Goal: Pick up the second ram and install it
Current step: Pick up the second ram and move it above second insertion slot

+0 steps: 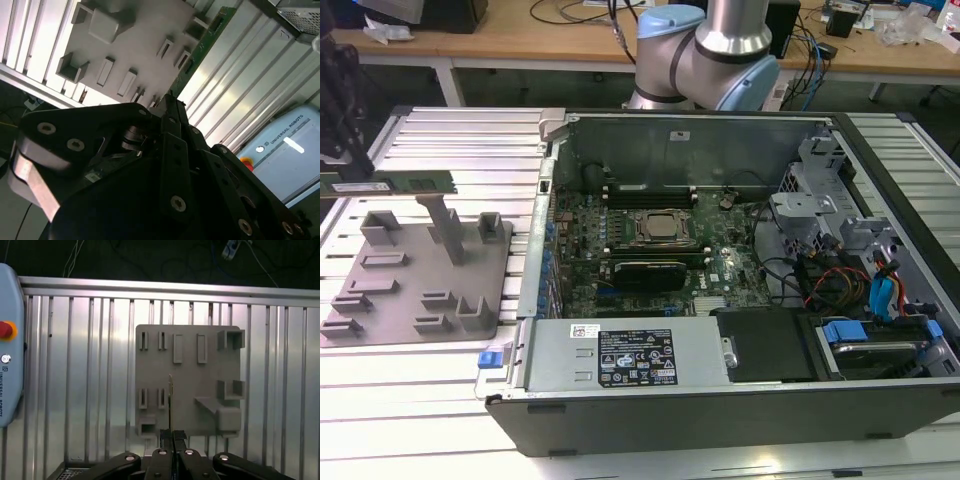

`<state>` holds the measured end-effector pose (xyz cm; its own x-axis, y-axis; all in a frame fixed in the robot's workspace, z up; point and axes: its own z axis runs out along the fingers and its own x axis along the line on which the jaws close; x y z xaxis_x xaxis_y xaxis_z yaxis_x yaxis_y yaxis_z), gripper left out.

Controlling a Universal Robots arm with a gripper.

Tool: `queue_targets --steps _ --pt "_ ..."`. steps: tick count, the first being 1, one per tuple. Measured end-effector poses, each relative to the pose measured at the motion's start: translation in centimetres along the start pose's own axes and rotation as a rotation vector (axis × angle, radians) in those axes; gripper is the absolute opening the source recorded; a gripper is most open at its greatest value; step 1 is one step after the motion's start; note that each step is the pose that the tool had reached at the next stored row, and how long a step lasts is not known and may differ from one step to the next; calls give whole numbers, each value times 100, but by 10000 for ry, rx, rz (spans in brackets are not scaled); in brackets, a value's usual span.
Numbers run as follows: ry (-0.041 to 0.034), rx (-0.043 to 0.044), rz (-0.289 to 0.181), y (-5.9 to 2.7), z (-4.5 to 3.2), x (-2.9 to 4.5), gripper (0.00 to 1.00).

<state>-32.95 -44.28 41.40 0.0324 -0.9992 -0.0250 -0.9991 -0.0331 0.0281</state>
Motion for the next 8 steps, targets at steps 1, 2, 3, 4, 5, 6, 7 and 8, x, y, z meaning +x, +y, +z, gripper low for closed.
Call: queue_targets --steps 1,2,3,4,5,6,7,8 --pt "0 0 0 -43 -1 1 9" --pt "-1 1 -1 -106 -3 4 9" --pt "-1 0 -1 -182 -5 6 9" --pt "0 0 1 -255 -8 8 9" --pt "-1 0 -1 -339 -10 11 9" --pt "-1 0 -1 -412 -12 14 9" --pt "-1 0 0 -465 -13 15 9" --pt "-1 0 0 -534 -15 17 9"
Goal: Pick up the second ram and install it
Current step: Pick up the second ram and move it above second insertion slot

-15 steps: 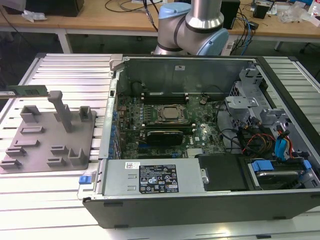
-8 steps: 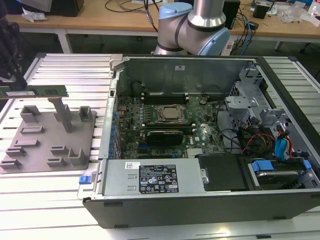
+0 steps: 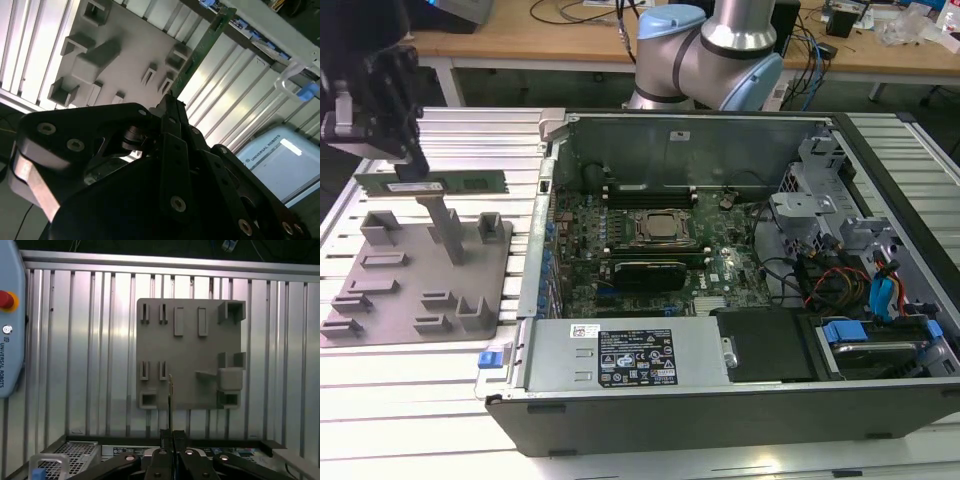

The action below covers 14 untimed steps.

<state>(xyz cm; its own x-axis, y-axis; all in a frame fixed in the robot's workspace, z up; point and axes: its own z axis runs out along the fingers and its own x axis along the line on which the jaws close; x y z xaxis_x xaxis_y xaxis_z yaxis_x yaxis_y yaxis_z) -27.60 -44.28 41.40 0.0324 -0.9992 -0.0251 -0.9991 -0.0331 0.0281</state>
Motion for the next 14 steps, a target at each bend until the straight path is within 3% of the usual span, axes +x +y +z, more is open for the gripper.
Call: queue_targets --steps 2,12,14 --pt "1 0 0 -165 -5 6 9" --pt "1 0 -2 -702 -20 24 9" --pt "0 -3 -1 -896 -23 30 9"
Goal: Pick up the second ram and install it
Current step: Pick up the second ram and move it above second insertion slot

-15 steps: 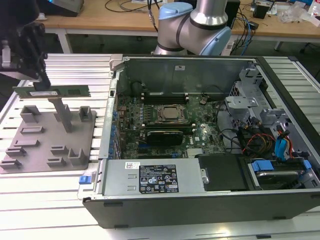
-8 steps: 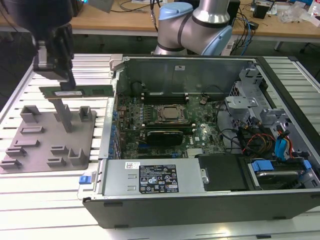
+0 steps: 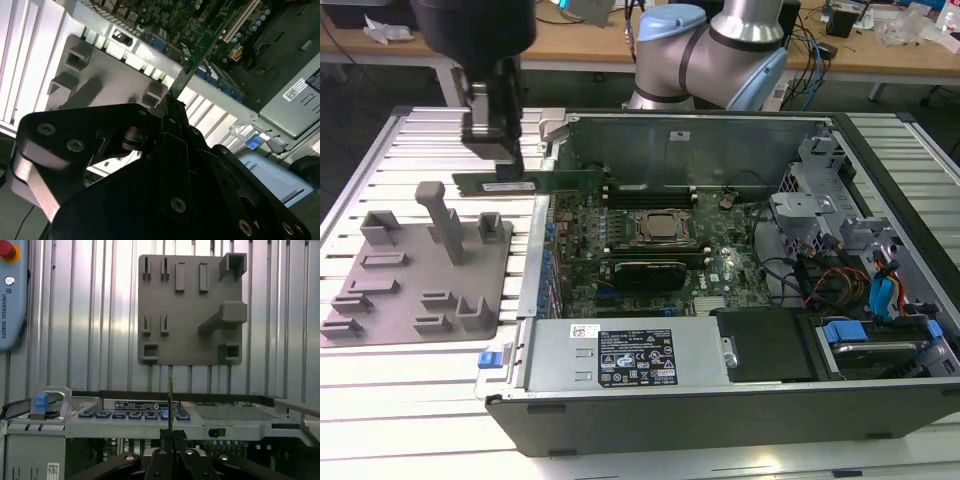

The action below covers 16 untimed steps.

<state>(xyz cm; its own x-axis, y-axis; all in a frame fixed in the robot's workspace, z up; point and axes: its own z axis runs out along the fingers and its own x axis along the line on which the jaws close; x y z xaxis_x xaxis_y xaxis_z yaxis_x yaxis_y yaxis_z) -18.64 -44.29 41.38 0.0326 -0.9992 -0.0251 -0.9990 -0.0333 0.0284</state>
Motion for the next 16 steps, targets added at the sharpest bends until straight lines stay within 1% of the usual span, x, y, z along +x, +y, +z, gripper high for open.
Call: queue_targets --steps 1,3,5,7,8,9,10,11,14,16 --pt "0 -3 2 -82 -1 2 9" --pt "0 -9 0 -176 -3 6 9" --pt "-1 -28 1 -409 -6 13 9" --pt "-1 -47 3 -593 -8 19 9" --pt "-2 -59 1 -730 -8 24 9" --pt "-2 -70 2 -843 -7 28 9" --pt "-4 -79 4 -938 -5 31 9" --pt "-3 -89 1 -1016 0 34 9" --pt "-4 -101 3 -1199 41 39 9" --pt "-3 -103 2 -1287 90 23 9"
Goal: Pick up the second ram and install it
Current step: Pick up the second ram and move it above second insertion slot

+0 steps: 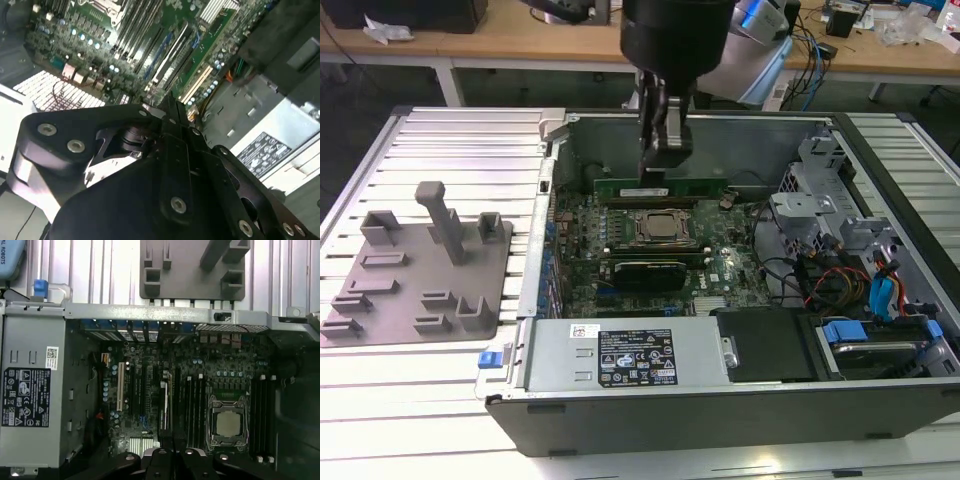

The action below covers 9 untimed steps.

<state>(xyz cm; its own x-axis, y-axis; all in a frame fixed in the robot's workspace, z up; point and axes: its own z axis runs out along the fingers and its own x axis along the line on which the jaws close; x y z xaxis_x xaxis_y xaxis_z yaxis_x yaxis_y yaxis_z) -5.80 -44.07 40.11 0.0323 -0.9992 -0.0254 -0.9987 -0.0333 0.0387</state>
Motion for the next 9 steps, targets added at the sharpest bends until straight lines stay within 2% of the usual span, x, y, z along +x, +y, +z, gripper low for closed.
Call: queue_targets --steps 2,9 --pt "-1 0 3 -29 72 -47 9" --pt "0 0 0 -53 209 -155 9"
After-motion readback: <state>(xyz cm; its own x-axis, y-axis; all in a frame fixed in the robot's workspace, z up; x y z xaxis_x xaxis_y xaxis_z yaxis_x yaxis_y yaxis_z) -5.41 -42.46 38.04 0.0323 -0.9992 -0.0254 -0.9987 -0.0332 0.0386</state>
